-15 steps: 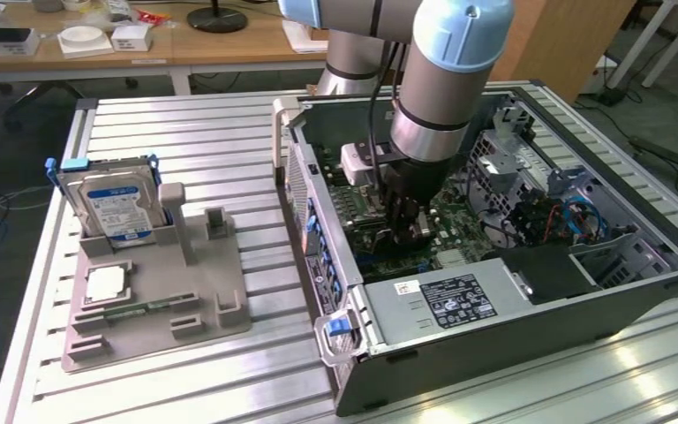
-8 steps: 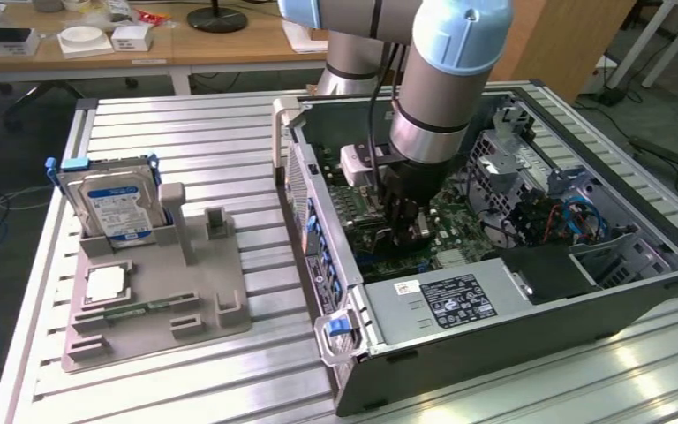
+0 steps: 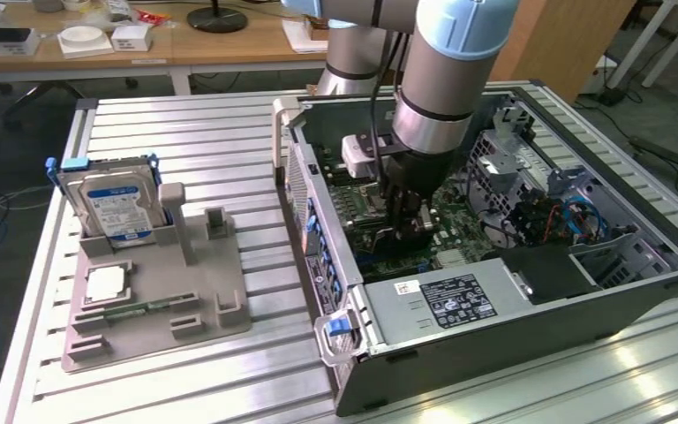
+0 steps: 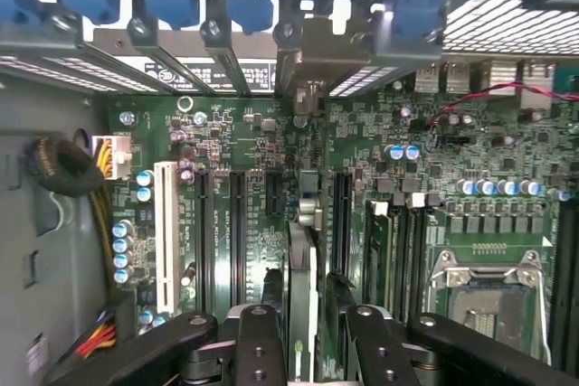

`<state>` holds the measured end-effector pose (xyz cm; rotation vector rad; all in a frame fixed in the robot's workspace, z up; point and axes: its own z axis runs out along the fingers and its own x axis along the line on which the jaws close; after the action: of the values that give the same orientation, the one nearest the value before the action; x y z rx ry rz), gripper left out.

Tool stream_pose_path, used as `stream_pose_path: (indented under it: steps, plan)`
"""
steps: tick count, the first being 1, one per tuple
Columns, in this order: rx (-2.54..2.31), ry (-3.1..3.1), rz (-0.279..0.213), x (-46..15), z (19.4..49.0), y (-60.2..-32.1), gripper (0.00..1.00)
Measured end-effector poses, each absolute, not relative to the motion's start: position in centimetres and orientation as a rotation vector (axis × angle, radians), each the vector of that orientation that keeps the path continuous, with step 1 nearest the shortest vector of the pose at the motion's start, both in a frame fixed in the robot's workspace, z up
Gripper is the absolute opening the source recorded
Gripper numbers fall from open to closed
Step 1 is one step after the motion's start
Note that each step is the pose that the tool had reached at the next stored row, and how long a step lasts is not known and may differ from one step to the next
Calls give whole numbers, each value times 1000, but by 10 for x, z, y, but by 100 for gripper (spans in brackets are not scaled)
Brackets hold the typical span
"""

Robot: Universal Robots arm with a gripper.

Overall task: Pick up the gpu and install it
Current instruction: 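Insert the gpu into the slot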

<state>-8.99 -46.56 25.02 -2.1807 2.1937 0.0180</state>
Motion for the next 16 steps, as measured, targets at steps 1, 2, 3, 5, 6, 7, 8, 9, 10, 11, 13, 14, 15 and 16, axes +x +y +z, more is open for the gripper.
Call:
stream_pose_path:
  steps: [1,2,3,5,6,7,8,9,10,11,13,14,15,16]
  plan:
    - [-2181,2194,18,-90,252,-466,33]
    - [-2181,2194,18,-90,255,-466,33]
    - [-2181,2193,18,-90,257,-466,33]
    - [-2181,2193,17,-90,263,-466,33]
    - [-2181,2193,16,-90,265,-466,33]
    - [-2181,2193,16,-90,268,-466,33]
    - [-2180,2193,15,-90,271,-466,33]
    - [-2180,2193,15,-90,274,-466,33]
    - [-2180,2193,14,-90,275,-466,33]
    - [-2180,2193,14,-90,276,-466,33]
    - [-2180,2193,14,-90,277,-466,32]
    - [-2180,2193,14,-90,278,-466,32]
    - [-2180,2193,14,-90,280,-466,32]
    - [-2180,2193,14,-90,281,-466,25]
